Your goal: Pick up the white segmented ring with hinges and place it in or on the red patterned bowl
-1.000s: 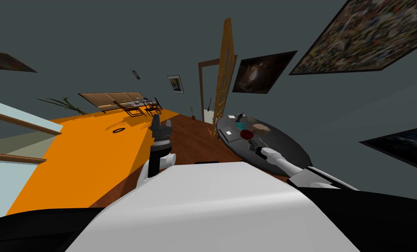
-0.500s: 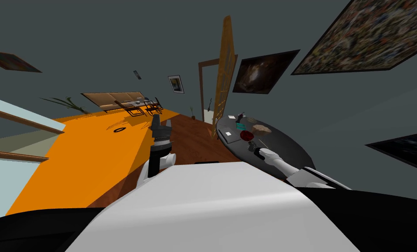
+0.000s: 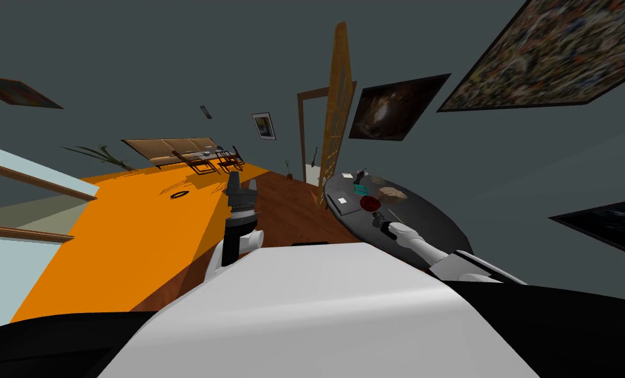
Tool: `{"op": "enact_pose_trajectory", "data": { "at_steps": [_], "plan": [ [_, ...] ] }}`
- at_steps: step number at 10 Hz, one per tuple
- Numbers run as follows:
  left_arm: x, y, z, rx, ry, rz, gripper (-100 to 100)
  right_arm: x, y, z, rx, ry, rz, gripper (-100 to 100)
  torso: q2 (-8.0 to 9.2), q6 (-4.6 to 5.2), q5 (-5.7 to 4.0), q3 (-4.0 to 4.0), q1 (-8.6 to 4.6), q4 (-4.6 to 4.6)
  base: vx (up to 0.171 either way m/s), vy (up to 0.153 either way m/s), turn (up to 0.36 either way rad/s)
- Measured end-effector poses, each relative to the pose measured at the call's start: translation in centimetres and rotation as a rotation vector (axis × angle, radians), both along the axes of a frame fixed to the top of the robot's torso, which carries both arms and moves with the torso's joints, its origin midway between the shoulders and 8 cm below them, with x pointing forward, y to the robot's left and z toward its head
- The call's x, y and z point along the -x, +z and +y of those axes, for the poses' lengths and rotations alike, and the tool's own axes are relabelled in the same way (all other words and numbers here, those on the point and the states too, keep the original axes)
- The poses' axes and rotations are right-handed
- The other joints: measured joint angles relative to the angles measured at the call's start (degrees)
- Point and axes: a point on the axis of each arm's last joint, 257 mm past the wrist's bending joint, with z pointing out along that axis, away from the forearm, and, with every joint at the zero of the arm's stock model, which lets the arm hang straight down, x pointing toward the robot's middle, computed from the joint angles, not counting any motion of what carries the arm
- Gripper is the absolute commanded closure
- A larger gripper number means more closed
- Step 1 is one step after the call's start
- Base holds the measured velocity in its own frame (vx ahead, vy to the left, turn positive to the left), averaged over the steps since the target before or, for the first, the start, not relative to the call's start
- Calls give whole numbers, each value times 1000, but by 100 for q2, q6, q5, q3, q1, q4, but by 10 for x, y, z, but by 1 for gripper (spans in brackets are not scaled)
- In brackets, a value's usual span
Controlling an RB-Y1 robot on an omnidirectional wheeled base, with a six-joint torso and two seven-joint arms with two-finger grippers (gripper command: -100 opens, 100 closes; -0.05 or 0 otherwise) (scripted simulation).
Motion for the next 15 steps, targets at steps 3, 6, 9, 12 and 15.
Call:
{"op": "enact_pose_trajectory", "data": {
  "at_steps": [3,6,9,12,15],
  "plan": [
    [0,0,0,0,0,0,0,0,11,-8,-1,4,-2,0,18,2,6,11,22,5,-30,50,-29],
    [0,0,0,0,0,0,0,2,25,-28,31,-8,5,100,12,-17,12,9,63,7,-55,149,229],
    [0,0,0,0,0,0,0,8,40,-51,63,-17,28,100,15,-9,17,11,49,7,-35,108,178],
    [0,0,0,0,0,0,0,25,61,-86,100,-55,55,100,16,-7,17,10,50,4,-35,98,193],
    [0,0,0,0,0,0,0,40,81,-114,130,-86,83,100,24,-6,14,13,28,4,-41,36,125]
  ]
}}
